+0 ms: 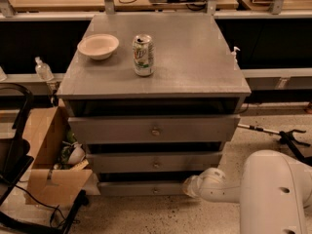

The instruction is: Open bottom drawer

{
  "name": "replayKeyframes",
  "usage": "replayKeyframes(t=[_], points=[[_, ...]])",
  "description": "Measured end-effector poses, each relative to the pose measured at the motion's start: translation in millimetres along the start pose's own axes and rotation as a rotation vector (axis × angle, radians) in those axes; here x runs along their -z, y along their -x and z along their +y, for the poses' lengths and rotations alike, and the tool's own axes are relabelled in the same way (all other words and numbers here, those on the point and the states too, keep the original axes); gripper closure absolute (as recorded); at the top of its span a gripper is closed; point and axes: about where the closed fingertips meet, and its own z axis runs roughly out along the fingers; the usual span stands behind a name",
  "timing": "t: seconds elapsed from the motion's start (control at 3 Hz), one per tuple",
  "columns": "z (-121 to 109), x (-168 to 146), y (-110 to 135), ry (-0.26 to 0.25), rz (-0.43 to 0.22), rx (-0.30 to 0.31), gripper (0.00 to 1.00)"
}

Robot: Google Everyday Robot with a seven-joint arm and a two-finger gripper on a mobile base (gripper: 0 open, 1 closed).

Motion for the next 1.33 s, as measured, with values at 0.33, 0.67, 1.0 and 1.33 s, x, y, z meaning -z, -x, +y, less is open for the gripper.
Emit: replayKeyframes(t=[0.33,0.67,1.0,1.33], points=[[1.3,-1.2,0.8,0.002,-0.001,0.0,0.51],[2.2,-2.0,1.4,0.004,-0.002,0.001,0.28],[3.3,-3.0,2.2,0.006,-0.003,0.001,0.05],[3.8,-3.5,2.6,0.007,-0.004,0.001,0.0]])
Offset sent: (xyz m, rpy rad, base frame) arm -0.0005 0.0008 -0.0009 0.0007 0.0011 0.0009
